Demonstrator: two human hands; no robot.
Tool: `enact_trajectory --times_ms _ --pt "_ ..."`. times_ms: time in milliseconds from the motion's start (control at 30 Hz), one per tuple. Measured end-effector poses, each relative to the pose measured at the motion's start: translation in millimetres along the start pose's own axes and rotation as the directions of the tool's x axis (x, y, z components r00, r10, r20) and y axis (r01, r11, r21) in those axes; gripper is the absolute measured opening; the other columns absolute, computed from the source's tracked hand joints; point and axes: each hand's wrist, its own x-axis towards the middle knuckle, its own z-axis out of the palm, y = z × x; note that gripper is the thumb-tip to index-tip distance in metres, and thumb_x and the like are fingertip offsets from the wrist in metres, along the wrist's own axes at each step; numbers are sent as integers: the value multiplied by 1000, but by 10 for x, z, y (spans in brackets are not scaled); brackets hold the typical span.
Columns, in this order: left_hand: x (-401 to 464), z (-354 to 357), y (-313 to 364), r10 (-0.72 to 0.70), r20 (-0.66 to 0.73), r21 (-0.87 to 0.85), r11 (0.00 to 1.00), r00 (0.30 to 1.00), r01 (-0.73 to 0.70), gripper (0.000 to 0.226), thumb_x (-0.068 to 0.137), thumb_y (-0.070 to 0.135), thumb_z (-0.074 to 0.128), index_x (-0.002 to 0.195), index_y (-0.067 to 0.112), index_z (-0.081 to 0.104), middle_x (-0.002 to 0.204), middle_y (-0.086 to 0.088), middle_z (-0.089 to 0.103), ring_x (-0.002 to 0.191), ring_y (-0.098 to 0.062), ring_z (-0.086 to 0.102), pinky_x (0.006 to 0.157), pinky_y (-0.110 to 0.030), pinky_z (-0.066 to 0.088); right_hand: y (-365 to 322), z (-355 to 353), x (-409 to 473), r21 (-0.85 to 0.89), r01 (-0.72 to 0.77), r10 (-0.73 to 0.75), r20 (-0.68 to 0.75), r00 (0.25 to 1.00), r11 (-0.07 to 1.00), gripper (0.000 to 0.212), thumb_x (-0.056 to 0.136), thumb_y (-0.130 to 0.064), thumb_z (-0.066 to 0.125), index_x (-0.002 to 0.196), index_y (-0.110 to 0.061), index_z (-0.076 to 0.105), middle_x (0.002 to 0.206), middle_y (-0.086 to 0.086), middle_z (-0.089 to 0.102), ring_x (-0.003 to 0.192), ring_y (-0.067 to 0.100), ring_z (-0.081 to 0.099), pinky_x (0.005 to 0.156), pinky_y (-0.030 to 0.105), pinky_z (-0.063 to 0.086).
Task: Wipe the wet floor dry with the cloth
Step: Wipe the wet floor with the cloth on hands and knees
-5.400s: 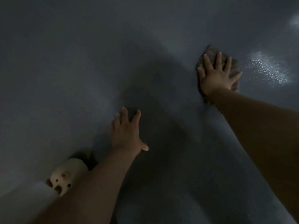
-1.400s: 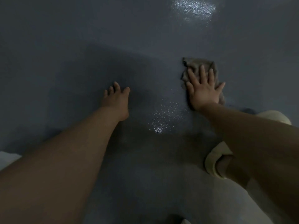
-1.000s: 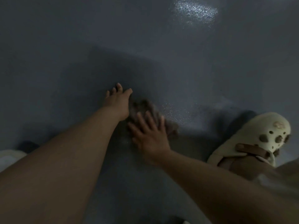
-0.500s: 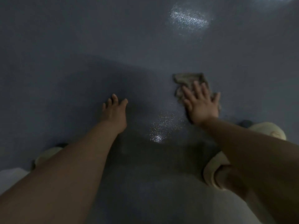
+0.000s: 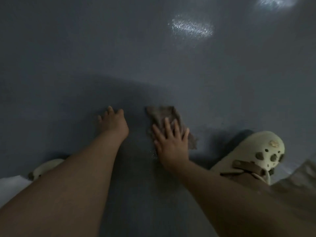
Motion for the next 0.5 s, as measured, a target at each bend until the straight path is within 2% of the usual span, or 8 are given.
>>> enact_trajectory --times_ms 67,133,233,267,300,333,433,500 --pt "-65 17 101 -5 -8 -34 999 1000 5 58 93 13 47 147 16 27 158 -16 0 145 -30 9 117 -45 8 -2 98 -170 -62 135 -132 53 990 989 48 88 -51 31 130 -42 53 142 7 48 129 37 46 98 67 24" --pt "-140 65 187 37 -19 -52 998 999 -38 64 91 14 50 149 19 22 158 -14 -2 145 -29 6 117 -43 8 97 79 -223 -104 265 -256 90 963 959 49 89 -52 27 130 -44 51 144 7 46 131 35 43 102 65 21" --pt "-263 132 309 79 -19 -85 993 997 -81 70 88 13 53 150 20 20 158 -12 2 143 -31 10 117 -40 13 380 -35 -51 -174 417 -400 128 908 892 53 91 -51 15 142 -46 31 156 3 7 144 26 7 111 59 1" --pt "-298 141 352 84 -17 -106 991 996 -86 71 88 13 54 150 20 20 158 -12 3 143 -32 10 116 -39 14 468 -104 34 -166 380 -359 142 922 910 52 92 -50 18 142 -45 33 156 4 8 144 25 10 112 61 8" --pt "-325 147 398 93 -17 -128 987 996 -94 71 88 12 54 150 19 20 158 -12 2 143 -33 10 116 -38 14 554 -196 114 -161 290 -275 108 955 944 52 91 -49 21 139 -44 40 155 6 19 143 27 20 109 63 19" --pt "-351 153 443 106 -19 -148 983 994 -108 71 88 12 55 149 19 20 158 -12 2 142 -33 9 116 -38 13 681 -252 204 -163 185 -183 30 983 969 53 91 -49 20 139 -42 40 155 8 24 142 30 23 107 62 22" --pt "-418 187 533 165 -9 -178 970 986 -164 71 89 13 55 150 22 19 158 -8 -3 144 -31 5 115 -37 13 1175 -425 435 -68 -134 137 40 990 989 49 99 -49 13 148 -44 8 159 2 -9 146 24 -10 113 57 2" --pt "-451 211 587 192 16 -182 966 981 -186 71 90 15 55 150 23 17 159 -6 -5 144 -29 2 116 -38 13 1345 -567 499 34 -276 275 52 960 960 49 100 -48 15 147 -46 2 159 -2 -15 145 21 -17 112 61 -1"
